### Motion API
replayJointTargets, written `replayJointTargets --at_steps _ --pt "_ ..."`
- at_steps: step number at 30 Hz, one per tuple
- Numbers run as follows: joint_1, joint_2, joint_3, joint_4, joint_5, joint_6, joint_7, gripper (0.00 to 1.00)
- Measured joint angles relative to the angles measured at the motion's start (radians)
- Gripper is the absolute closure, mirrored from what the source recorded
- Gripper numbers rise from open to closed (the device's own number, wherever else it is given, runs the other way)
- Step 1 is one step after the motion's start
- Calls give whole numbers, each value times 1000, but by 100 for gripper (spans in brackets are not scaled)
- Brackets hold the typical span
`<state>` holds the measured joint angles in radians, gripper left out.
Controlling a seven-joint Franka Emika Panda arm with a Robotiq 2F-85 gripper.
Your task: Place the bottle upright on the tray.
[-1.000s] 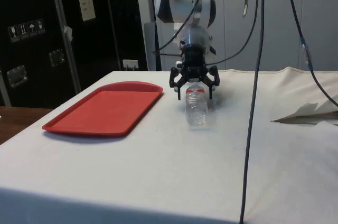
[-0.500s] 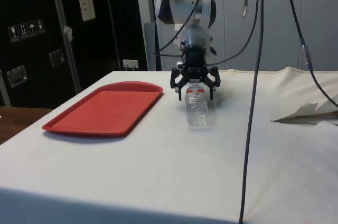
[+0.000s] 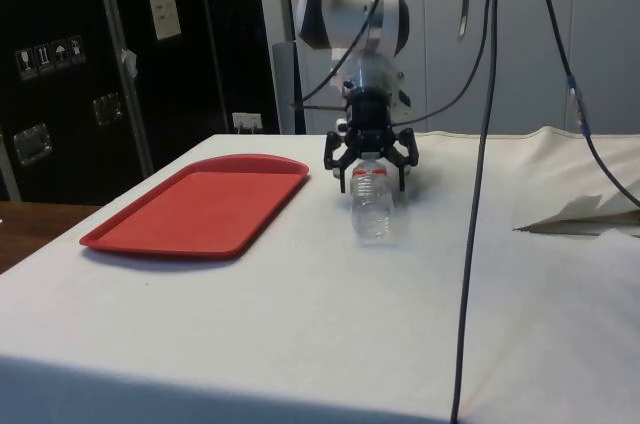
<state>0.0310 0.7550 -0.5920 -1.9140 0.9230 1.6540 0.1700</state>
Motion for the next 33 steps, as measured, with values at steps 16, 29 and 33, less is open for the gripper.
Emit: replayJointTargets --at_steps 16,29,33 --pt "0 19 -4 17 0 0 -1 38" --pt "0 19 -13 28 1 -27 -2 100" --pt "0 19 -13 29 1 -28 -2 100"
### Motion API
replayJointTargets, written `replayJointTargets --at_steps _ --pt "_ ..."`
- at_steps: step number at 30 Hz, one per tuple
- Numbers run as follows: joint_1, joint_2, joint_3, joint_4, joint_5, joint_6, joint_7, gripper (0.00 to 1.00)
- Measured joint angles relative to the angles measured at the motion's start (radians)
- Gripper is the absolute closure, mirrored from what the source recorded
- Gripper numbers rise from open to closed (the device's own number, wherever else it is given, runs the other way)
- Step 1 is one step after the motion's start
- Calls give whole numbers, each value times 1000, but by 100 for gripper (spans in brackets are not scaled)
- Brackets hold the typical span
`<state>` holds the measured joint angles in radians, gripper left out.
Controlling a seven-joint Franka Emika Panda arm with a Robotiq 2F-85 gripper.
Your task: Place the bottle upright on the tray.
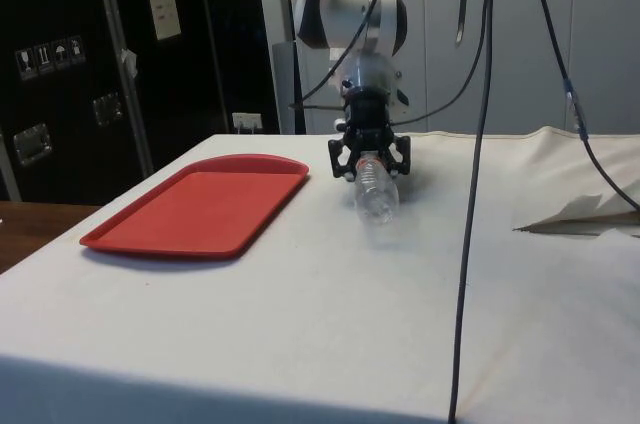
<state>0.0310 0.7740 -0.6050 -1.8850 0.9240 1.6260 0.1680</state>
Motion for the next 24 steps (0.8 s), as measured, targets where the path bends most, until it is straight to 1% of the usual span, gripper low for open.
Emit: replayJointTargets --at_steps 7,12,15,17,24 --pt "5 -8 -8 0 -2 -1 4 100" --pt "15 -51 -21 -9 -28 -7 29 100" --pt "17 -67 -24 -13 -36 -7 37 100" --pt "17 -67 -24 -13 -36 -7 37 100" --pt "25 -114 -34 -20 -68 -10 68 100"
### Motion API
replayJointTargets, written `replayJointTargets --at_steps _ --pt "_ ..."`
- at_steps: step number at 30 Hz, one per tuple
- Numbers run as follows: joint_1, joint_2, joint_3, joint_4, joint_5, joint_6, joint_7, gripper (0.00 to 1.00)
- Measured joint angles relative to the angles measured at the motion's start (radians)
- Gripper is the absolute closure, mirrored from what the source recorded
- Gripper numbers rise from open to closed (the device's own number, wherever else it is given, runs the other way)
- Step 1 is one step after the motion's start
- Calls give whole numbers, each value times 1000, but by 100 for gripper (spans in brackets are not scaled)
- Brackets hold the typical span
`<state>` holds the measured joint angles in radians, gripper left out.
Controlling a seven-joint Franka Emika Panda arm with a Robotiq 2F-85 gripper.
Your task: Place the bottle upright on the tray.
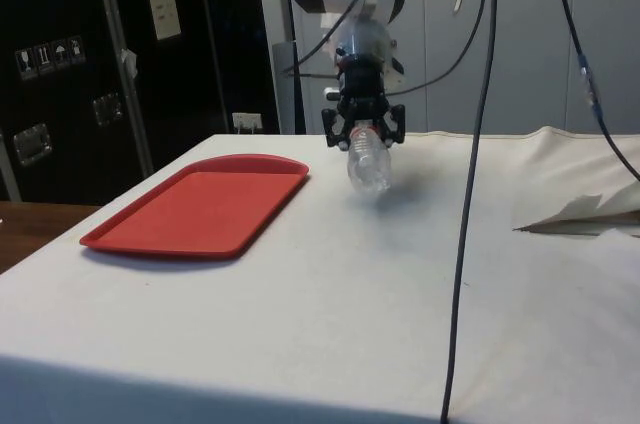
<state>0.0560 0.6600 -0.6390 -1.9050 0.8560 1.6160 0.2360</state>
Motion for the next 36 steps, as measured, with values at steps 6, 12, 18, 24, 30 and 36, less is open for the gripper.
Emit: replayJointTargets --at_steps 6,12,18,24,30,36 --pt "3 -27 -2 -4 -16 0 17 100" --pt "4 -39 -4 -3 -20 0 30 100" --pt "10 -64 -12 -2 -33 0 53 100" --pt "13 -90 -13 -2 -50 -1 75 100" --pt "14 -114 -13 -2 -70 -3 96 100" --pt "17 -161 -13 -2 -104 -9 138 100"
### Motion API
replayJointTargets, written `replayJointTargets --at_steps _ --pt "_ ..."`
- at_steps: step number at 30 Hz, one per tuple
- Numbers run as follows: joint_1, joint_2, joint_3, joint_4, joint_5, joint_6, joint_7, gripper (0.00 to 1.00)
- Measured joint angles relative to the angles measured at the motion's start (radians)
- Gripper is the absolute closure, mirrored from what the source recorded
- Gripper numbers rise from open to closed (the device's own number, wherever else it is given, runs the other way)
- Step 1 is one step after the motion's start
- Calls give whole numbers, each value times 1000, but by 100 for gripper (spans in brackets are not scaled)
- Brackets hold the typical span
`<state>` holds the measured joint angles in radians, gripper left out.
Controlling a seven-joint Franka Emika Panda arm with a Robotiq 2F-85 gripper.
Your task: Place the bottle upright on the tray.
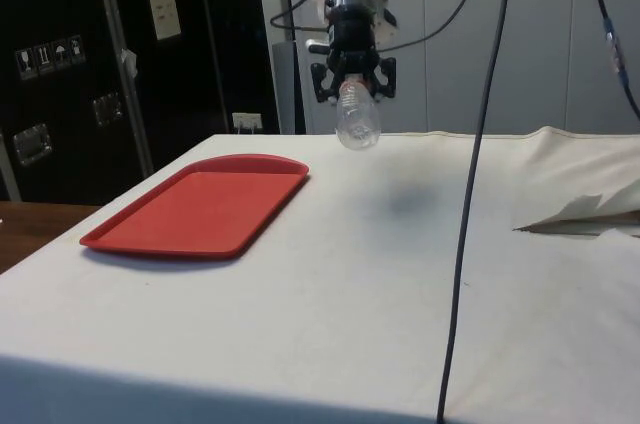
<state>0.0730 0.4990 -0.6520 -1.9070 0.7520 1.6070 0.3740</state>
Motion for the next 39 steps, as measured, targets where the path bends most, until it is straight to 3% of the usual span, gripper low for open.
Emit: replayJointTargets --at_steps 23,39 --pt "3 -82 -1 46 -75 -46 102 100" --pt "3 -107 -16 139 -97 -162 176 100"
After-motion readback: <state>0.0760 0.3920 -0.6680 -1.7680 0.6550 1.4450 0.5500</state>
